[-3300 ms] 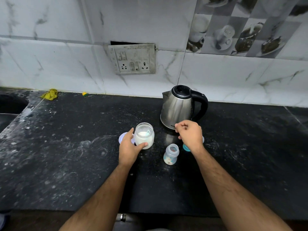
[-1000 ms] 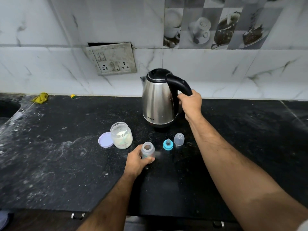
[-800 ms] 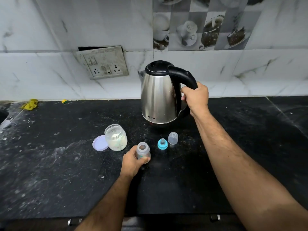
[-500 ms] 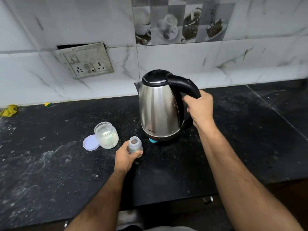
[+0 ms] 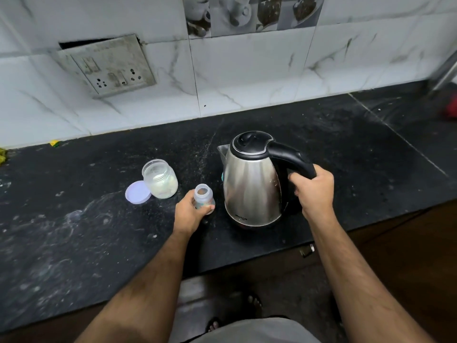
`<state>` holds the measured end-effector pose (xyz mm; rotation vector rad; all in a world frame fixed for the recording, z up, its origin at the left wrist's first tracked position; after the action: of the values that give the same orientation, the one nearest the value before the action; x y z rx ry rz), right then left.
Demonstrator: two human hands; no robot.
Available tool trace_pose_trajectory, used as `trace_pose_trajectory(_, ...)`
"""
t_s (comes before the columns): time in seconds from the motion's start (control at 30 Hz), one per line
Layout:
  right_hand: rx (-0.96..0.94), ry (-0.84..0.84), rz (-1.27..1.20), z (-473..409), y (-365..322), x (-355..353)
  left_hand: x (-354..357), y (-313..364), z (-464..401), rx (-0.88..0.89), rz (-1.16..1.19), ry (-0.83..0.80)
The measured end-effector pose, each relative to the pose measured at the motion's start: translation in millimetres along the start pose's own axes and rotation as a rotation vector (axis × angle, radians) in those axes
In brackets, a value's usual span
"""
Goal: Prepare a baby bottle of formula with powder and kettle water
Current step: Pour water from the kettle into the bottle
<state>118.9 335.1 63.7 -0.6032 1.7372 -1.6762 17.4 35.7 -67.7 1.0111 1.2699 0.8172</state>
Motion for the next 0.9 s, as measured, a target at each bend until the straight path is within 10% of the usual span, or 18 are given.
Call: trace_pose_trajectory(0.9, -0.184, -0.248, 0.448, 9, -38, 33, -31, 8, 26, -0.072, -0.122, -0.031)
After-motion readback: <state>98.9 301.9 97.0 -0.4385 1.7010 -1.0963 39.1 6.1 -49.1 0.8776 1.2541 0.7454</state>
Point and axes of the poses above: each hand's wrist, its own z-axis away from the middle knuckle, its own x-axis out of the palm, y = z × x, the point moved 6 cm from there along -z, towards the middle knuckle, and after that the axes turned 6 degrees about x, right-handed, at the moved point
